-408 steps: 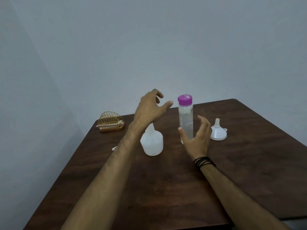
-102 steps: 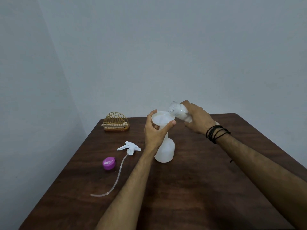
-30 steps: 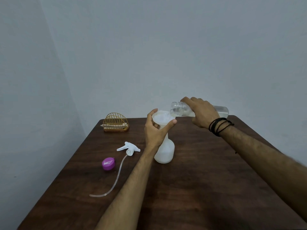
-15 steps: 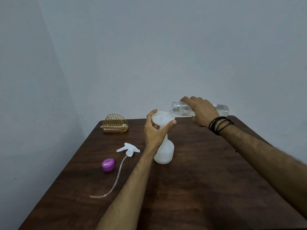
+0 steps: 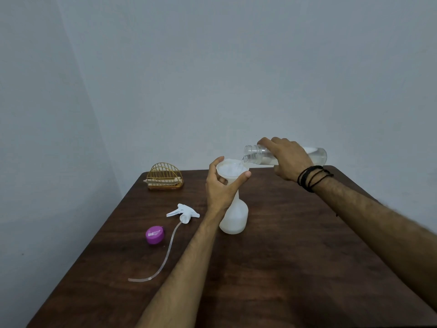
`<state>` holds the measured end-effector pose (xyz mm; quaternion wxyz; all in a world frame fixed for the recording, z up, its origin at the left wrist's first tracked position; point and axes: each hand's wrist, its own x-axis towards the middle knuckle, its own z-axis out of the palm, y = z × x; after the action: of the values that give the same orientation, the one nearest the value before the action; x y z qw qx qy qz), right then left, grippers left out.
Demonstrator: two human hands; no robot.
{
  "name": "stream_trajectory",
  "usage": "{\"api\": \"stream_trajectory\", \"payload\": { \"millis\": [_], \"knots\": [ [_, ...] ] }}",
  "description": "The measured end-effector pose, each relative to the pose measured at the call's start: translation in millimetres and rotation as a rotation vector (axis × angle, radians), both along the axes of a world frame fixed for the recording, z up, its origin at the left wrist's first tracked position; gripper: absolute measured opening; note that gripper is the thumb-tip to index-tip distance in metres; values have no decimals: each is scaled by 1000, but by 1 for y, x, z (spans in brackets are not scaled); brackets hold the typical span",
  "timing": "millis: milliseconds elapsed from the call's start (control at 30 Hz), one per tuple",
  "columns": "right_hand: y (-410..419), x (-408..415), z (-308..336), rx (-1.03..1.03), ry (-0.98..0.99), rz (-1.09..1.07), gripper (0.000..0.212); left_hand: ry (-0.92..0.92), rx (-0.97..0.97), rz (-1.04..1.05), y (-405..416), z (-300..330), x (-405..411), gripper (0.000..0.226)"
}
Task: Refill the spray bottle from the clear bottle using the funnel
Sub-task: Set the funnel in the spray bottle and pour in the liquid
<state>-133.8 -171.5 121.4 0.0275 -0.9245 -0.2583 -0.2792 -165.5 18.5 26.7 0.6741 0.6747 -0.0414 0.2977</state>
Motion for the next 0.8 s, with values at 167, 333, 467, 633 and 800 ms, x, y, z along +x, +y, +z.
{"api": "stream_trajectory", "payload": {
  "millis": [167,333,467,633,800],
  "knots": [
    [0,0,1,-10,-8,-7,61,-2,-4,1,0,-1,1,91],
    [0,1,1,-14,-14,-12,62,-1,-7,-1,0,-1,1,88],
    [0,1,1,-15,-14,-12,63,-6,-12,-9,0,0,1,90],
    [0,1,2,-13,-11,-14,61,-4,-13,-5,0,2,-1,90],
    [-1,1,3,-15,-15,-16,60,-4,-14,1,-1,2,-2,88]
  ]
}}
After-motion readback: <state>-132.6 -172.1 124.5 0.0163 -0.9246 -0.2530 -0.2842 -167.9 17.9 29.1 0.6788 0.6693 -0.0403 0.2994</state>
